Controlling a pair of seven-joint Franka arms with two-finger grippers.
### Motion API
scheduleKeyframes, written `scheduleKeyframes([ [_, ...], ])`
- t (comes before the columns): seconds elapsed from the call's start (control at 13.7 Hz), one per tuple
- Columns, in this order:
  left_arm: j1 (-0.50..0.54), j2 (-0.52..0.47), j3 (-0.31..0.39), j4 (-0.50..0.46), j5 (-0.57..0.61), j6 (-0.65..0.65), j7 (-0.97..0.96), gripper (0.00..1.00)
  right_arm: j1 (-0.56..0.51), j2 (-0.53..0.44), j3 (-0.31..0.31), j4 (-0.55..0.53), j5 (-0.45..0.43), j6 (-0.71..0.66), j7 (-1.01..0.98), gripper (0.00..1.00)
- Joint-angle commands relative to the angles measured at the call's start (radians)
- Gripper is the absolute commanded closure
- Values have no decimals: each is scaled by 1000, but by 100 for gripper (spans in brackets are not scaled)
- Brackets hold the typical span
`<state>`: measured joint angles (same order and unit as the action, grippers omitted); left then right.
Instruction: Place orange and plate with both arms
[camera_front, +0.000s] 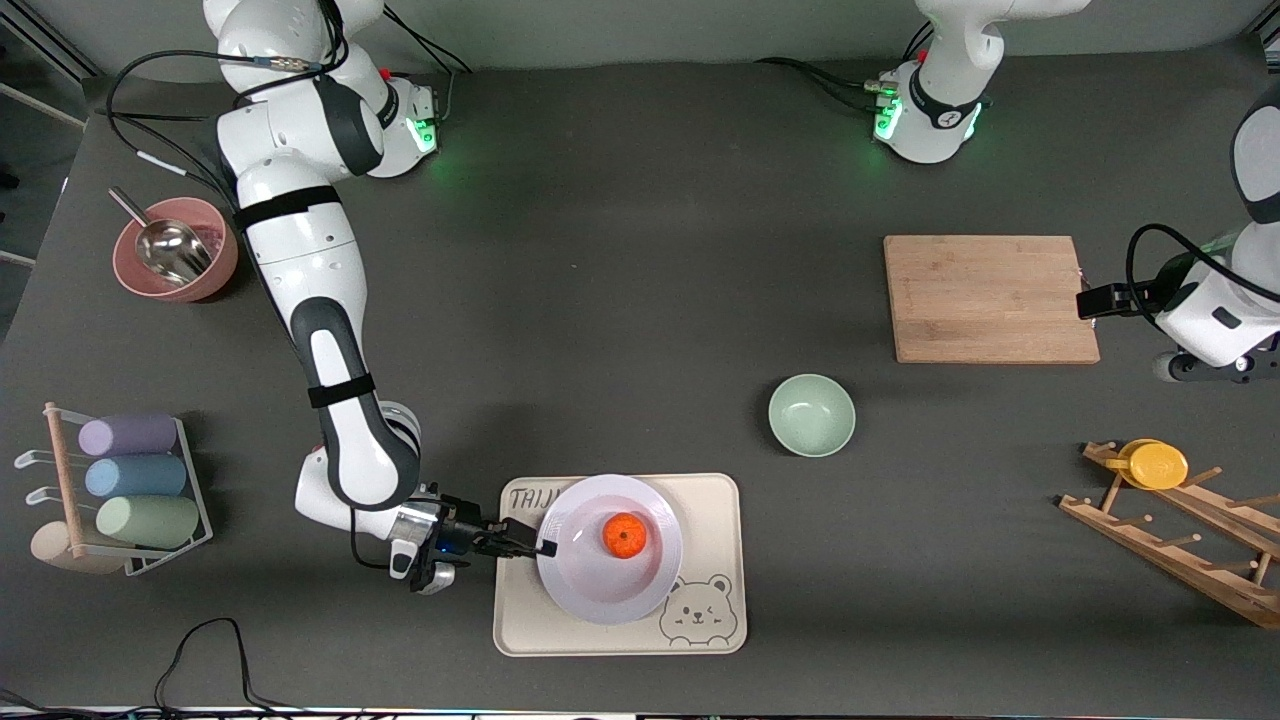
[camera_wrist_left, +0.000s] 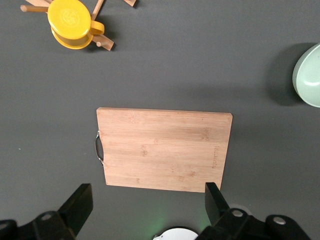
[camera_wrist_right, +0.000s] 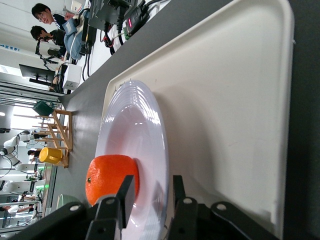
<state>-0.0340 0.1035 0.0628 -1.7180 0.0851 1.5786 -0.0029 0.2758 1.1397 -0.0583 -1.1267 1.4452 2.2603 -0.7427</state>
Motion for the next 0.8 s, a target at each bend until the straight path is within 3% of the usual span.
scheduleKeyframes([
  [0.0, -15, -22, 11, -20, -5, 8, -16, 0, 9, 6, -5, 11, -17, 16, -6, 59],
  [0.22, -15, -22, 11, -20, -5, 8, -16, 0, 11, 6, -6, 13, -19, 16, -6, 57],
  [0.44, -15, -21, 11, -18, -5, 9, -16, 0, 11, 6, -6, 15, -41, 18, -6, 49],
  [0.51, -15, -22, 11, -18, -7, 9, -16, 0, 11, 6, -6, 18, -67, 21, -4, 38],
  [0.58, -15, -22, 11, -20, -7, 9, -16, 0, 11, 3, -5, 16, -77, 31, -3, 11],
  [0.66, -15, -22, 11, -18, -7, 8, -16, 0, 11, 2, -5, 16, -77, 35, -7, 0],
  [0.73, -15, -22, 11, -20, -7, 9, -16, 0, 11, 2, -5, 16, -77, 35, -4, 0],
])
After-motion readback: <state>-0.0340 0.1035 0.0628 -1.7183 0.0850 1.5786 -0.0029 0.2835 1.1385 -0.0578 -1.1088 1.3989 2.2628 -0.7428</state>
